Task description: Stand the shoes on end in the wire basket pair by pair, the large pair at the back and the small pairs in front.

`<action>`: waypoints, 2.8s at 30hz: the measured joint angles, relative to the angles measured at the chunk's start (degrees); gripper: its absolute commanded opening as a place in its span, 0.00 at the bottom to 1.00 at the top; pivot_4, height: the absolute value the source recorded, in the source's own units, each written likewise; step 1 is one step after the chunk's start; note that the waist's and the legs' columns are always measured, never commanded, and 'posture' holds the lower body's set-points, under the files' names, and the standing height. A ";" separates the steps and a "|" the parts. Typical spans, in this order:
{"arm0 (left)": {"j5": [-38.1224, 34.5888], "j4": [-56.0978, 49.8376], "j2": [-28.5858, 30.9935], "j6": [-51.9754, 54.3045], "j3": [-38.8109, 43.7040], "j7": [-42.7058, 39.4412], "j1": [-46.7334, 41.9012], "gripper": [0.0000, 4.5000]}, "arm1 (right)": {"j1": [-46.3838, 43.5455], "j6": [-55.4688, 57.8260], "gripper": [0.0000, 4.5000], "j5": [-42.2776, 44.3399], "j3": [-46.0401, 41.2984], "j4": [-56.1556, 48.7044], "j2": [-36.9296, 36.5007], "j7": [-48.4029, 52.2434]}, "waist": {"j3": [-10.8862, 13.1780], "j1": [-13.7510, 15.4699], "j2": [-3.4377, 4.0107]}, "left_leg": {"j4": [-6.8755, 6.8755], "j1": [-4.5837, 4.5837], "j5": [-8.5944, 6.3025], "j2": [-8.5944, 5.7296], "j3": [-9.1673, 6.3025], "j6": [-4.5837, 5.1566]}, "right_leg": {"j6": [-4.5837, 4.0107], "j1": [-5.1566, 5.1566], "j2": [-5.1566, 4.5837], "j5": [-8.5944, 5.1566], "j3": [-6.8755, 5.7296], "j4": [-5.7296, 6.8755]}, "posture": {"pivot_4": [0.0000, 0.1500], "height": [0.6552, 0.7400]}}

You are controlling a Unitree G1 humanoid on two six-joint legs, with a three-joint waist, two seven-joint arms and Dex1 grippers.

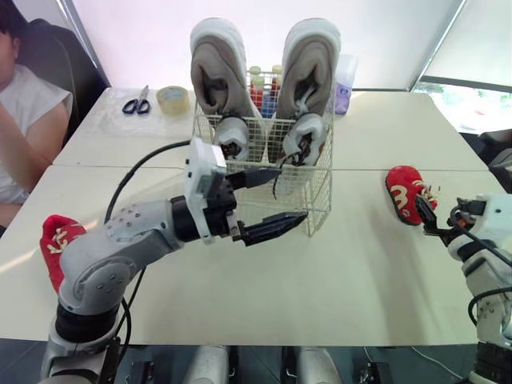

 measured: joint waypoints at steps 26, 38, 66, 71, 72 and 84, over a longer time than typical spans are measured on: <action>5.48 5.84 3.61 -2.83 1.21 0.48 -1.23 1.00 | -21.75 -21.12 0.43 -4.79 5.15 35.74 2.90 -8.06 | 0.20 -1.37 0.49 | -0.01 0.17 0.03 -0.06 0.18 -0.04 | 0.14 0.06 -0.02 0.10 0.26 0.05 | 1.00 1.00; -1.73 24.05 10.36 1.18 13.87 -4.38 -13.97 1.00 | -58.70 -22.67 0.43 -0.07 17.58 27.44 -11.23 19.65 | 0.44 -2.80 0.65 | -0.30 0.05 0.07 0.48 0.40 0.07 | 0.26 -0.29 0.55 0.19 0.68 0.05 | 1.00 1.00; -32.53 29.97 19.76 14.88 23.83 1.92 -15.38 0.94 | -55.27 -12.90 0.43 6.17 34.37 6.56 -3.44 47.53 | 0.43 -1.32 0.37 | -0.08 -0.12 0.27 -0.03 0.32 -0.32 | 0.29 -0.41 0.03 0.22 0.68 0.37 | 1.00 1.00; -32.51 30.71 18.17 14.75 21.97 1.91 -16.20 0.49 | -54.10 -14.73 0.43 3.19 35.74 4.96 -3.43 47.95 | 0.44 -1.38 0.35 | -0.07 -0.12 0.28 -0.03 0.32 -0.34 | 0.30 -0.41 0.04 0.22 0.68 0.38 | 1.00 1.00; -32.44 30.79 17.98 14.75 21.78 1.98 -16.20 0.39 | -53.95 -14.79 0.43 2.98 35.75 4.95 -3.42 47.88 | 0.44 -1.37 0.36 | -0.07 -0.12 0.29 -0.03 0.32 -0.36 | 0.30 -0.42 0.04 0.22 0.68 0.39 | 1.00 1.00; -31.84 26.90 7.52 7.58 22.00 7.29 -14.80 0.06 | -53.59 -8.13 0.99 4.46 31.70 3.09 -3.95 42.36 | 0.46 -1.08 0.30 | -0.07 -0.12 0.31 -0.05 0.31 -0.40 | 0.30 -0.41 -0.02 0.22 0.70 0.38 | 1.00 1.00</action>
